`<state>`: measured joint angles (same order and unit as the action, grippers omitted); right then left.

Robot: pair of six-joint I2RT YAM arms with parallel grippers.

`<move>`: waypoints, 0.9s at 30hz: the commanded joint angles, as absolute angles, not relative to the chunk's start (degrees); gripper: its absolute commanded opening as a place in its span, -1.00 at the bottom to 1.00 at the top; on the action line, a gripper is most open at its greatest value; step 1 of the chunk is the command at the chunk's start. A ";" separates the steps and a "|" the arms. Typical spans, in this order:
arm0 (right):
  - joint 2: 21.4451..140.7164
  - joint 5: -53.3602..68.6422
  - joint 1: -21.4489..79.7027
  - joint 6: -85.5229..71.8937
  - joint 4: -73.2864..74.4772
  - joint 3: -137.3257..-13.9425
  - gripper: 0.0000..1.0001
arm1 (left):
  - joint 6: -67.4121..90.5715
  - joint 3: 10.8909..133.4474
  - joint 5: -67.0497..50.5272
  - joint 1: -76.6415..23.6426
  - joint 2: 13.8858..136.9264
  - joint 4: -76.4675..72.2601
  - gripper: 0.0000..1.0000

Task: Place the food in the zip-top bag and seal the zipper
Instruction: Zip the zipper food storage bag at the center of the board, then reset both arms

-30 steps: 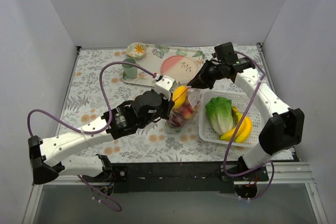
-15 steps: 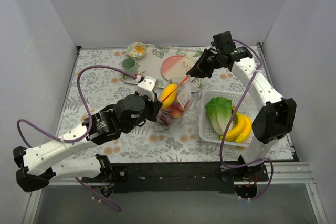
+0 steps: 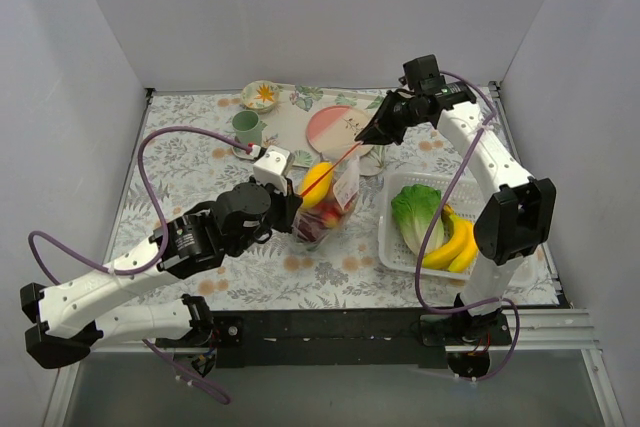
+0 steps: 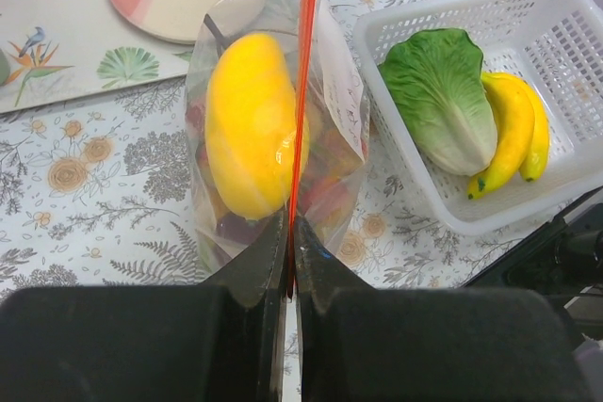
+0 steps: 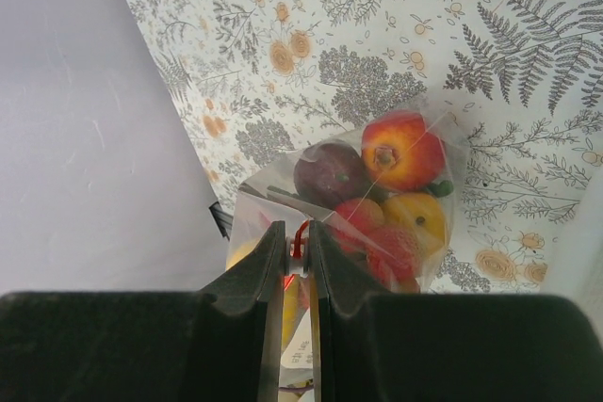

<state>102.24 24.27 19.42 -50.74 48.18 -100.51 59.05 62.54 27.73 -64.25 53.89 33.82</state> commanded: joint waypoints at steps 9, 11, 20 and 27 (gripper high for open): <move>104.59 19.25 22.23 -48.34 40.96 -104.85 -0.97 | 60.64 64.60 29.71 -64.60 51.32 36.74 -1.00; 105.29 19.07 24.42 -48.34 41.39 -106.42 -0.97 | 60.91 65.12 29.79 -64.60 51.68 36.74 -1.00; 105.30 22.76 25.76 -41.23 39.55 -104.42 -0.73 | 62.58 69.51 27.86 -64.60 59.32 37.09 -0.34; 98.71 18.64 23.73 -30.95 37.71 -100.29 0.97 | 67.39 74.78 21.47 -60.31 66.88 34.54 0.96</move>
<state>105.36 21.17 24.84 -38.61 41.17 -101.34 63.70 70.52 26.13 -63.55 64.29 36.80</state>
